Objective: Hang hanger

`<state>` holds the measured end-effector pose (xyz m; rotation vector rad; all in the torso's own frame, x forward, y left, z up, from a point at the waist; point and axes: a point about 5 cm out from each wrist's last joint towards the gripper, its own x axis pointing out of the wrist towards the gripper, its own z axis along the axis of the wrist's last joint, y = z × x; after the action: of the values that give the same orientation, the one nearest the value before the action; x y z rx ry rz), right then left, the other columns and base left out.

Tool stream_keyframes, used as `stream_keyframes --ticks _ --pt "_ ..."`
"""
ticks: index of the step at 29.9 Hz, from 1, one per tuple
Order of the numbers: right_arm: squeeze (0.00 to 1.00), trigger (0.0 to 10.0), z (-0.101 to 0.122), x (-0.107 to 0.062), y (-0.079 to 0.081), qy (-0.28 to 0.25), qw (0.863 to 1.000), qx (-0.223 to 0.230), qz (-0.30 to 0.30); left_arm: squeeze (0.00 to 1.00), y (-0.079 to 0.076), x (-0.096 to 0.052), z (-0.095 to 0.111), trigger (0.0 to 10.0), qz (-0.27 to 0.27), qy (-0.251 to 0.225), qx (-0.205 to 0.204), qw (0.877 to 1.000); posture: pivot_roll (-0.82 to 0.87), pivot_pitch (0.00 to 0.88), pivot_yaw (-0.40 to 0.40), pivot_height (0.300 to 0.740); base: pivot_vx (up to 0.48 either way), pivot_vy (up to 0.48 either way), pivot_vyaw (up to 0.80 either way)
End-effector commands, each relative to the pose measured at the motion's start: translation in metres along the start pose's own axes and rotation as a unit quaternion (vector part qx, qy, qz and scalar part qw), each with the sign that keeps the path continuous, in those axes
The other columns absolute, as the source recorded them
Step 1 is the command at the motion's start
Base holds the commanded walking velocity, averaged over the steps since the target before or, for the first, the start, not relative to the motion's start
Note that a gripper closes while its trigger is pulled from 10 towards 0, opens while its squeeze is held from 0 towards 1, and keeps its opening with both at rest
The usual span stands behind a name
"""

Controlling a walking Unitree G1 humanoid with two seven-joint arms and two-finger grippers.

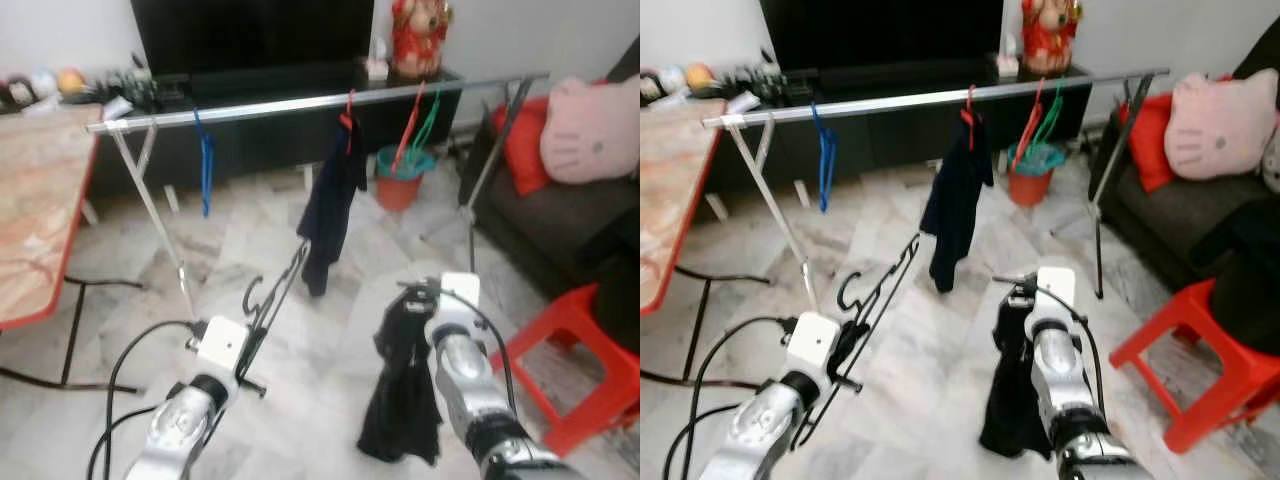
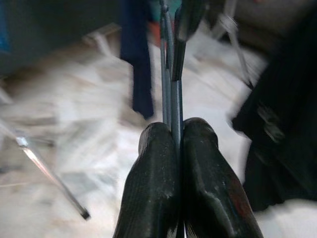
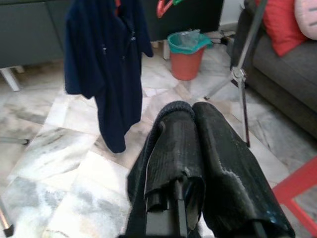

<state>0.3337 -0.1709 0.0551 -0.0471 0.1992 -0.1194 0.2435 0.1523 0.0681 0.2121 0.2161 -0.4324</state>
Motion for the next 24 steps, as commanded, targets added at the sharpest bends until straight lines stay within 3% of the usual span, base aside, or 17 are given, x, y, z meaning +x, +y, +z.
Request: stream_keyframes --ticks 1,2,4,6,8,14,17,24 --pt "0.0 10.0 0.01 0.008 -0.006 0.007 1.0 -0.002 -0.014 0.0 -0.002 0.002 0.012 10.0 -0.052 -0.009 0.004 0.999 0.03 0.0 -0.023 0.74 0.0 0.0 0.0" --pt "0.0 10.0 0.01 0.008 -0.006 0.007 1.0 -0.002 -0.014 0.0 -0.002 0.002 0.012 10.0 -0.052 -0.009 0.004 0.999 0.03 0.0 -0.023 0.74 0.0 0.0 0.0" --pt "0.0 10.0 0.015 0.014 -0.007 0.038 0.999 -0.009 -0.018 0.0 0.003 0.0 0.018 10.0 -0.108 0.005 0.02 0.994 0.03 0.0 -0.024 0.74 0.0 0.0 0.0" --pt "0.0 10.0 0.016 0.016 -0.006 0.042 0.999 -0.014 -0.015 0.0 0.003 0.0 0.018 10.0 -0.118 0.009 0.026 0.993 0.03 0.0 -0.024 0.74 0.0 0.0 0.0" --pt "0.0 10.0 0.024 0.021 0.005 0.063 0.997 -0.028 0.032 0.0 0.006 -0.001 0.015 10.0 -0.178 0.042 0.045 0.982 0.03 0.0 -0.021 0.74 0.0 0.0 0.0" --pt "0.0 10.0 0.029 0.024 0.016 0.072 0.995 -0.038 0.065 0.0 0.001 -0.007 0.013 10.0 -0.245 0.071 0.044 0.966 0.04 0.0 -0.021 0.74 0.0 0.0 0.0" --pt "0.0 10.0 0.034 0.025 0.025 0.074 0.992 -0.039 0.093 0.0 -0.003 -0.01 0.014 10.0 -0.272 0.08 0.041 0.958 0.04 0.0 -0.021 0.74 0.0 0.0 0.0" --pt "0.0 10.0 0.051 0.029 0.039 0.063 0.989 -0.041 0.13 0.0 -0.007 -0.005 0.019 10.0 -0.284 0.074 0.033 0.955 0.03 0.0 -0.023 0.74 0.0 0.0 0.0"
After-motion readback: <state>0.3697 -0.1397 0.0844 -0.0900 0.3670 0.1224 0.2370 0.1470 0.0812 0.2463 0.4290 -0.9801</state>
